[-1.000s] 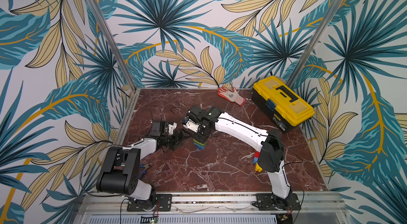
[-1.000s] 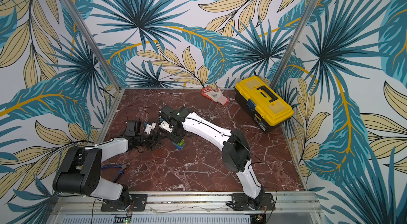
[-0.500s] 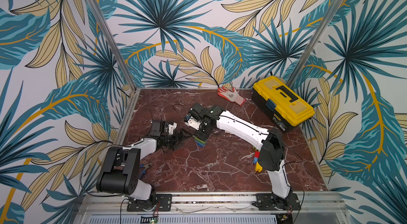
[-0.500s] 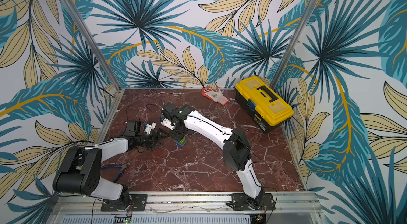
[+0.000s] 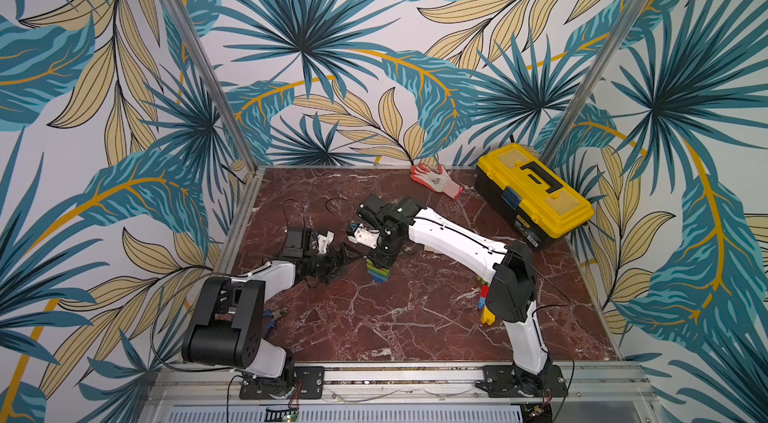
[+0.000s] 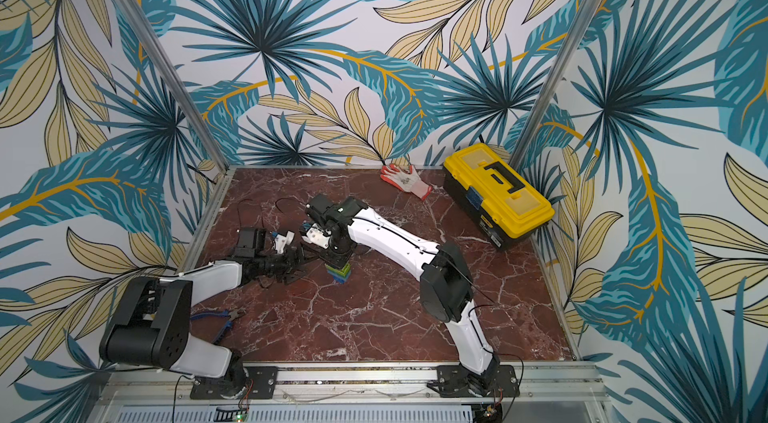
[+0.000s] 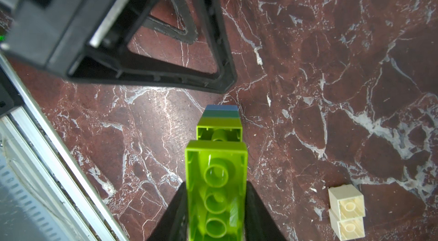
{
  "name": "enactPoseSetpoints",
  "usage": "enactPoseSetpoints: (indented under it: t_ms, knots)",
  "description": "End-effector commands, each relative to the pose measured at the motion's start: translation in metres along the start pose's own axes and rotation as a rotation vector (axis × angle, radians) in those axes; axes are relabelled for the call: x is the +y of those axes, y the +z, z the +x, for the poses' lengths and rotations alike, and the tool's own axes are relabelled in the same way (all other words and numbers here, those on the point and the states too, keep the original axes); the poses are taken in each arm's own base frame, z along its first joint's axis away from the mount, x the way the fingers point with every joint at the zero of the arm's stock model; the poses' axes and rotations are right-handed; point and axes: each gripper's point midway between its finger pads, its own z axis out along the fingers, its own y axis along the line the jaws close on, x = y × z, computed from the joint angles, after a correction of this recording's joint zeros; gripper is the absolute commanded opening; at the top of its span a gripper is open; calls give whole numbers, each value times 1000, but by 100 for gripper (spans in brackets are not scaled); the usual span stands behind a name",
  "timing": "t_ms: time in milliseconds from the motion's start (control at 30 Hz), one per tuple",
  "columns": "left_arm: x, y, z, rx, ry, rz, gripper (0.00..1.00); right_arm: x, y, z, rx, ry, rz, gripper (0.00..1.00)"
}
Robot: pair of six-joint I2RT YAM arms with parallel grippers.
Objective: Assemble a carrot with lego
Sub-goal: Place the lego brick at the center of the board.
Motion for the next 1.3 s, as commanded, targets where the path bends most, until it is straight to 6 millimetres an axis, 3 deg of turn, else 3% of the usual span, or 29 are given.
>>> enactPoseSetpoints:
  t_ms: [0, 233, 533, 900, 1100, 1267]
  knots:
    - [-2, -1, -6, -11, 13, 10, 97, 8, 10, 20, 61, -53, -40, 37]
    - [-3, 0, -7, -10, 11, 11, 97, -4, 19, 29, 124, -127, 15, 36]
    - [-2, 1, -7, -3, 6, 13, 97, -2, 19, 24, 88, -280, 6, 37]
    - [-2, 0, -8, -6, 4, 13, 97, -1, 10, 10, 40, -297, -4, 45]
    - [-2, 0, -8, -7, 4, 13, 97, 2, -6, -1, -32, -287, -1, 55]
    - [-4, -4, -9, -19, 6, 15, 97, -3, -39, -16, -187, -246, 28, 79]
